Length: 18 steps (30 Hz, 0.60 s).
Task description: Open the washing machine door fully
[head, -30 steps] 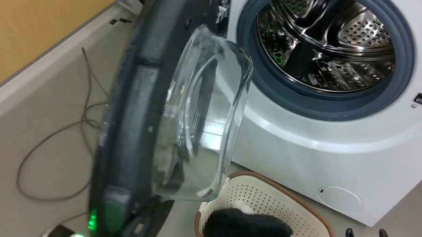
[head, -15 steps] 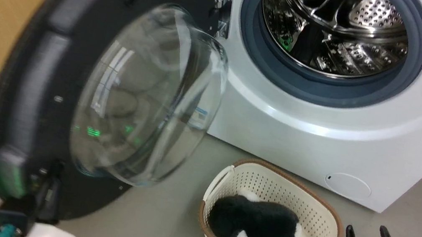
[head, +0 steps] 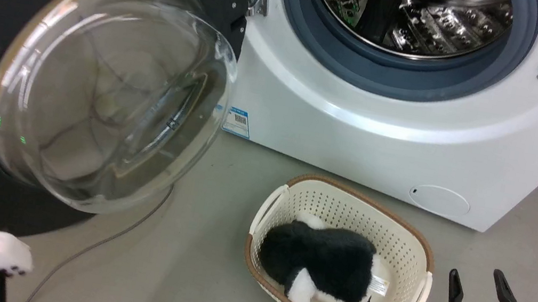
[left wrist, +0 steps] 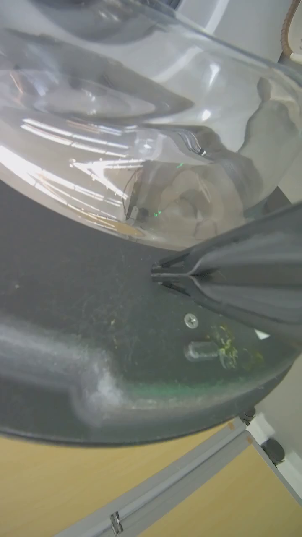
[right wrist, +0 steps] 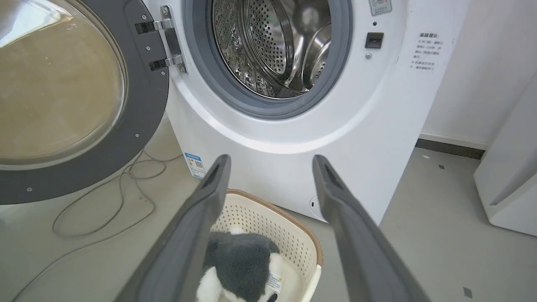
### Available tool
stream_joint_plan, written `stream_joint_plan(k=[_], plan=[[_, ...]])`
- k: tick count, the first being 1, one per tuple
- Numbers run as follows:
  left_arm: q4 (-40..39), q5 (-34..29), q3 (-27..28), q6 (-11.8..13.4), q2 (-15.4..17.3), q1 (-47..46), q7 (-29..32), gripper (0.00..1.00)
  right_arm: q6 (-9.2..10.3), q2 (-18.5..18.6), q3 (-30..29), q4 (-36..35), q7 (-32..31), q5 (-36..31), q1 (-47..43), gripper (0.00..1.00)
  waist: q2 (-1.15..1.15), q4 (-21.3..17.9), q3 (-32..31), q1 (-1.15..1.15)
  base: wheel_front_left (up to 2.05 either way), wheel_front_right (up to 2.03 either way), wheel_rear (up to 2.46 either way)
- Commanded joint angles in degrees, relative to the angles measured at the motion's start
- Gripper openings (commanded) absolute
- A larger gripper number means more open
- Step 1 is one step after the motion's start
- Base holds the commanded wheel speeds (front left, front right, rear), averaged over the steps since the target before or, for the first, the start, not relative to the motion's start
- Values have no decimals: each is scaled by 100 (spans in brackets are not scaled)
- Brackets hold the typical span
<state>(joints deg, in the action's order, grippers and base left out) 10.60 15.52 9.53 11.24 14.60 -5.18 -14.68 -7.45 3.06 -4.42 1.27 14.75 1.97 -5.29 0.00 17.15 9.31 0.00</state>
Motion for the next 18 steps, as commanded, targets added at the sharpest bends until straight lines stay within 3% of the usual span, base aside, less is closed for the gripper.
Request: stream_joint_plan(k=[1, 8, 18], plan=[[56, 39, 141, 26, 56, -159, -30, 0, -3, -18, 1, -21, 25, -20, 97, 100, 0, -35, 65, 0, 0, 0, 0], [578, 153, 586, -113, 243, -602, -31, 0, -3, -18, 2, -31, 25, -102, 227, 100, 0, -152, 260, 0, 0, 0, 0], [1453, 170, 813, -222, 577, -1242, -31, 0, -3, -18, -6, -23, 25, -171, 378, 100, 0, -318, 421, 0, 0, 0, 0]])
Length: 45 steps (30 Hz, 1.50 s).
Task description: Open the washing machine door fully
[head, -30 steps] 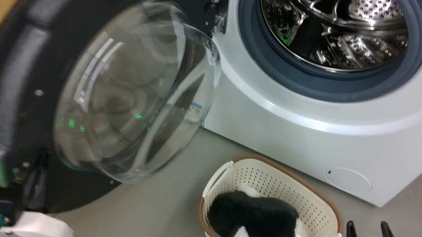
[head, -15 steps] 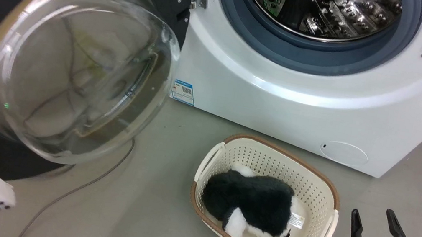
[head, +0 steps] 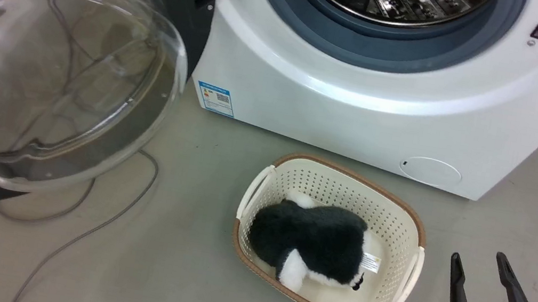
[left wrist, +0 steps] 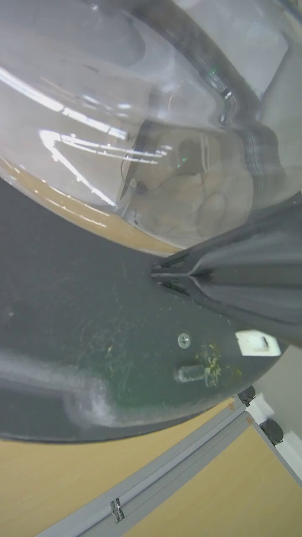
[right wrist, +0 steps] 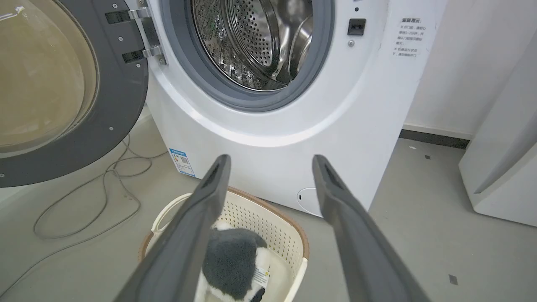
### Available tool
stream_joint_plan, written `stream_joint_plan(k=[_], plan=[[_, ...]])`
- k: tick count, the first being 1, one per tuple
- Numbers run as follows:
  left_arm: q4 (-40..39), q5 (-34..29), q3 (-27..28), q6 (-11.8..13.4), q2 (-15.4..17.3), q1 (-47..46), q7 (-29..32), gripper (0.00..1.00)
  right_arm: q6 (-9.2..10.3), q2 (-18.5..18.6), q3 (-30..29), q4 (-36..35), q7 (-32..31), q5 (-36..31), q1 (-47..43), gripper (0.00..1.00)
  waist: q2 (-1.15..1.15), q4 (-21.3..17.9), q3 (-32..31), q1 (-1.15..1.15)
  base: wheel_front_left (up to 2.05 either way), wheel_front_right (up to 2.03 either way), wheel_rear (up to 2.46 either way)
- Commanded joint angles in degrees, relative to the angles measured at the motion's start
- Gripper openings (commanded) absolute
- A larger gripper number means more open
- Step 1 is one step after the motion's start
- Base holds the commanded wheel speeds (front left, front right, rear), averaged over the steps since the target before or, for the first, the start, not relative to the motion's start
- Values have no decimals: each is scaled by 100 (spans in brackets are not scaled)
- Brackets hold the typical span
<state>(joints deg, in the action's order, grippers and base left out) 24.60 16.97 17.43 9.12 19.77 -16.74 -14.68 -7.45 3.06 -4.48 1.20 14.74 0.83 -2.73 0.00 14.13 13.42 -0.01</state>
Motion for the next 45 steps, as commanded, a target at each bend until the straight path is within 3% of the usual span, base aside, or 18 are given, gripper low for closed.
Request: stream_joint_plan(k=[1, 8, 15, 24, 36, 37, 38, 39, 45], plan=[[147, 41, 55, -15, 103, -138, -31, 0, -3, -18, 8, -14, 26, -59, 137, 100, 0, -41, 19, 1, 0, 0, 0], [514, 111, 253, -69, 240, -351, -31, 0, -3, -18, -2, -12, 26, -43, 154, 100, 0, -137, 32, 1, 0, 0, 0], [395, -11, 343, -142, 161, -121, -31, 0, -3, -18, 16, 42, 26, 42, 52, 100, 0, -203, -240, 1, 0, 0, 0], [-580, -373, 324, -228, -122, 651, -31, 0, -3, -18, -94, -84, 26, 205, -153, 100, 0, -296, -788, 1, 0, 0, 0], [-1802, -739, -276, -566, -549, 1620, -31, 0, -3, -18, -154, -192, 26, 308, -472, 100, 0, -449, -1407, 1, 0, 0, 0], [-1892, -734, -332, -606, -587, 1667, -31, 35, -3, -18, -160, -200, 26, 310, -488, 100, 0, -462, -1430, 1, 0, 0, 0], [-1892, -734, -332, -606, -587, 1667, -31, 35, -3, -18, -160, -200, 26, 310, -488, 100, 0, -462, -1430, 1, 0, 0, 0], [-1998, -756, -395, -652, -603, 1704, -31, 100, -3, -18, -165, -208, 26, 312, -505, 100, 0, -473, -1448, 1, 0, 0, 0], [-2222, -770, -781, -915, -738, 1862, -31, 100, -3, -18, -152, -227, 26, 308, -545, 100, 0, -644, -1543, 1, 0, 0, 0]])
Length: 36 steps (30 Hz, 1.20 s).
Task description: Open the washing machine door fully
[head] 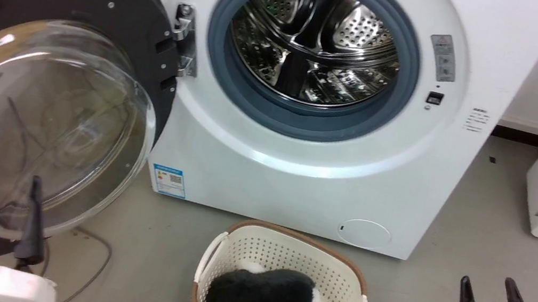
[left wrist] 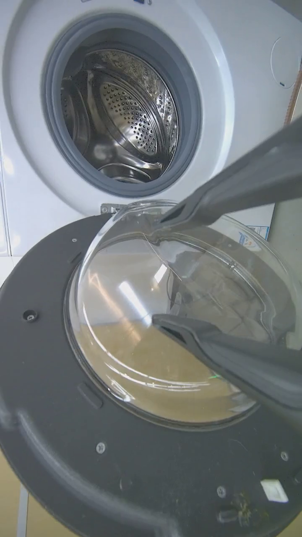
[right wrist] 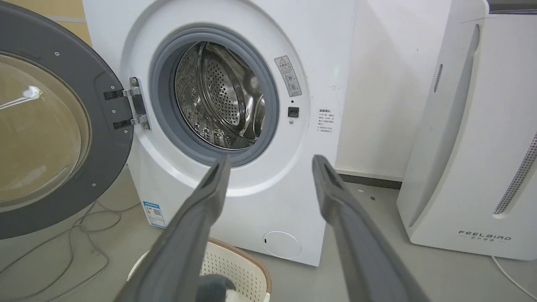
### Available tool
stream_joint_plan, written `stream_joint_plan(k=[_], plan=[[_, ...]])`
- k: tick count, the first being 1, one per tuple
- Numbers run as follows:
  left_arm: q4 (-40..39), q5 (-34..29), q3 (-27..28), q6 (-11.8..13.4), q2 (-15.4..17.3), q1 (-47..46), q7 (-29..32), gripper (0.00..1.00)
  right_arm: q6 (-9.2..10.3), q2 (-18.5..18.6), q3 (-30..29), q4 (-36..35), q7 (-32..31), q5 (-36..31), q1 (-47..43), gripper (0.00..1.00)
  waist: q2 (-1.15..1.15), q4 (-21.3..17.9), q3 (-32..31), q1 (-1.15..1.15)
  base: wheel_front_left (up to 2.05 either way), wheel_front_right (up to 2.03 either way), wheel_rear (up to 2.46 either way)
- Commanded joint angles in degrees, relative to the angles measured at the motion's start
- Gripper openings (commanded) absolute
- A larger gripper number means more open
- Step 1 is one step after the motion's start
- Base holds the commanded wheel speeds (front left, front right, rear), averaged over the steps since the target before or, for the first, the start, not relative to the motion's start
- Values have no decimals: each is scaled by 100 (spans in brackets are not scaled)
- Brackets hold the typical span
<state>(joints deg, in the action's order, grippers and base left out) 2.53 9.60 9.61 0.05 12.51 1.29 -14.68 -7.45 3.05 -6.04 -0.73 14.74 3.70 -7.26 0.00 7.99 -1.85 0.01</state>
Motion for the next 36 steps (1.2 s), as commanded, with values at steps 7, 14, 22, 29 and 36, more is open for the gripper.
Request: stream_joint_plan(k=[7, 14, 22, 29, 36], plan=[[-32, -255, -497, -173, -296, 291, -31, 100, -3, -17, 137, -152, 26, -23, -83, 100, 0, -505, -67, -1, 0, 0, 0], [45, -326, -519, -249, -437, 474, -31, 100, -3, -17, 232, -273, 26, -61, -78, 100, 0, -892, -63, -1, 0, 0, 0], [50, -338, -519, -270, -550, 457, 11, 0, 0, 1, 211, -245, -4, -18, -44, 0, 0, -976, -65, -1, 0, 0, 0], [36, -368, -543, -257, -569, 429, 81, 0, 0, 0, 230, -228, -75, -35, -7, 0, 0, -968, -52, -1, 0, 0, 0], [18, -403, -567, -242, -592, 396, 163, 0, 0, -1, 252, -210, -157, -55, 36, 0, 0, -958, -39, -1, 0, 0, 0]])
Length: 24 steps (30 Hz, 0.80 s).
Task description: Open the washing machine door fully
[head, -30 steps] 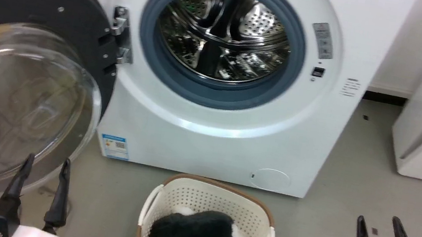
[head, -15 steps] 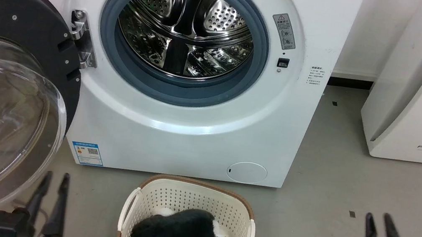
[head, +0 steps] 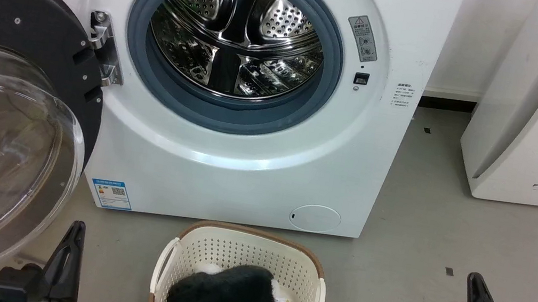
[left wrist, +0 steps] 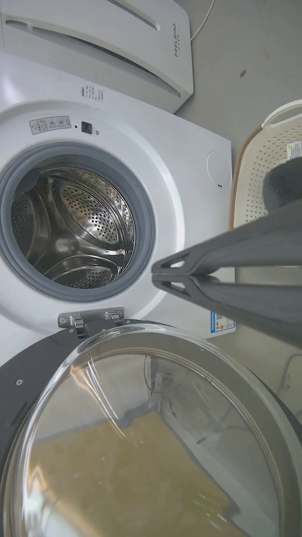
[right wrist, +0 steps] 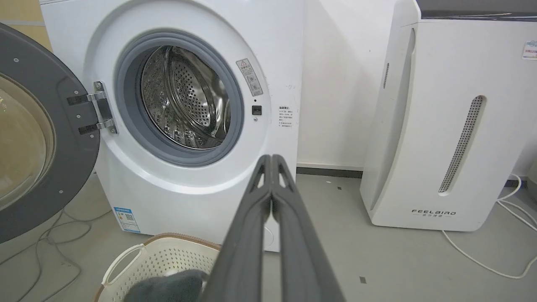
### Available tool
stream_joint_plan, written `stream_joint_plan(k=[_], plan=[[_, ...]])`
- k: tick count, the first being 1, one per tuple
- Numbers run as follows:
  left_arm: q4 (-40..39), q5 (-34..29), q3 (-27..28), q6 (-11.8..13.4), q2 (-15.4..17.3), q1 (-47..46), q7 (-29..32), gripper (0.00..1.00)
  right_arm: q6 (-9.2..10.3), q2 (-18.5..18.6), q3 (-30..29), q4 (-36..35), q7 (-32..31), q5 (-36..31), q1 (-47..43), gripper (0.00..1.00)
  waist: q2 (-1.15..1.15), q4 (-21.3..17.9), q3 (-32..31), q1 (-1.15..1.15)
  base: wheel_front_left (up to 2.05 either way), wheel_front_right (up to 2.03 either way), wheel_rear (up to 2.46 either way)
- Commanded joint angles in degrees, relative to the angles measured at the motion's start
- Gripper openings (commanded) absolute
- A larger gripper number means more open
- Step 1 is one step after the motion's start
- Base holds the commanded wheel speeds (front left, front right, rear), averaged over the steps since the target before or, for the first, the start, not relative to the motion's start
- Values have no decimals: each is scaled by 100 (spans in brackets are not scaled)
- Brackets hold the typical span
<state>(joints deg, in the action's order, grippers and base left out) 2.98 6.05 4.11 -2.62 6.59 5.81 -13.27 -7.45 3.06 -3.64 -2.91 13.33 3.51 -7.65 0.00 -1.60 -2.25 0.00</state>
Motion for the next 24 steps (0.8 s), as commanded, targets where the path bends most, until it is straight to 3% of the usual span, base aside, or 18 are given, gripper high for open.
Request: stream_joint_plan(k=[1, 24], plan=[[-29, -53, -21, 27, -3, -60, 33, 0, 0, -2, 16, 10, -29, -39, 81, 0, 0, 3, 3, 0, 0, 0, 0], [-85, -167, -102, 76, -79, -168, 301, 0, -1, -5, 88, 68, -299, -104, 223, 0, 0, 35, 49, 0, 0, 0, 0]])
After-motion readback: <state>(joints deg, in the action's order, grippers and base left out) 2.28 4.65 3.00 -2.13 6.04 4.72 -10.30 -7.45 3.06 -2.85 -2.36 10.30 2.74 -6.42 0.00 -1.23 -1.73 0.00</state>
